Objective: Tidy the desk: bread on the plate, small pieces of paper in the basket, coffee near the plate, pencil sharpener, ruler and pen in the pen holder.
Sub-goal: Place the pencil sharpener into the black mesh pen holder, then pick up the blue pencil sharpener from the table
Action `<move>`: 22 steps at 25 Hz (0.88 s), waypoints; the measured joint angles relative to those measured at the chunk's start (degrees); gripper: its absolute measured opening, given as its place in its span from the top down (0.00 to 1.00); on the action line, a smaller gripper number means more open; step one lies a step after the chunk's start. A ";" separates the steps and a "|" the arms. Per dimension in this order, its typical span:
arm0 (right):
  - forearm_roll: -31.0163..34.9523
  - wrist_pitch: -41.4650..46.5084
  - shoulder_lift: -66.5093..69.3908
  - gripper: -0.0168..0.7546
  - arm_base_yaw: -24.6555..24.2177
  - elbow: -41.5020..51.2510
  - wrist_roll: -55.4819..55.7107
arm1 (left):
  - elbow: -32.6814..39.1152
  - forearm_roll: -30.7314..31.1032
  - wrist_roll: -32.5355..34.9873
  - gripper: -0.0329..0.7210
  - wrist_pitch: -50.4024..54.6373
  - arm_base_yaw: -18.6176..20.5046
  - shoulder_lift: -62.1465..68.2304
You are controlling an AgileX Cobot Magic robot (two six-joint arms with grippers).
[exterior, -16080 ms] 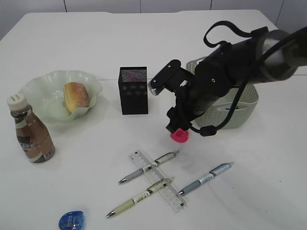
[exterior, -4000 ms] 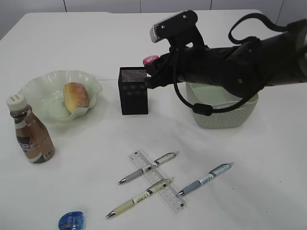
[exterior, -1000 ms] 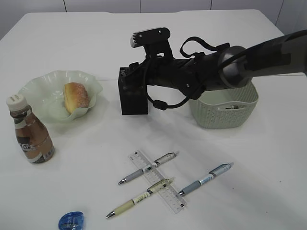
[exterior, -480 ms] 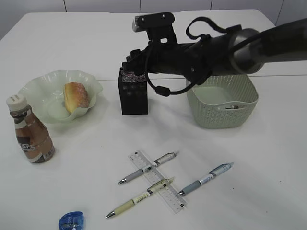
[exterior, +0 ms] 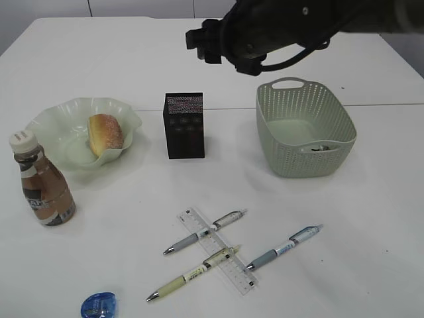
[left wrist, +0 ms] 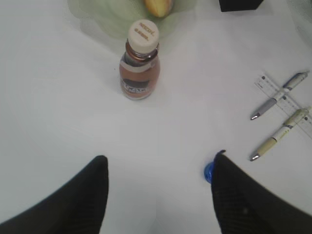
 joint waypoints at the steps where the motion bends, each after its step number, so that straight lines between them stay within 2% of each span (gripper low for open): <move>1: 0.96 2.94 -1.02 0.43 0.00 0.00 0.00 | -0.14 -0.66 0.00 0.31 0.62 0.00 0.00; 9: 6.84 26.19 -6.42 0.45 0.00 0.00 -0.15 | -0.12 -5.58 0.00 0.31 2.08 0.00 0.42; 15: 11.34 39.51 -6.77 0.45 0.00 0.00 -5.10 | -0.12 -7.96 0.00 0.31 2.51 -0.24 0.63; 22: 14.51 50.61 -6.88 0.45 0.00 0.00 -12.09 | -0.12 -9.88 0.19 0.31 3.07 -5.18 0.63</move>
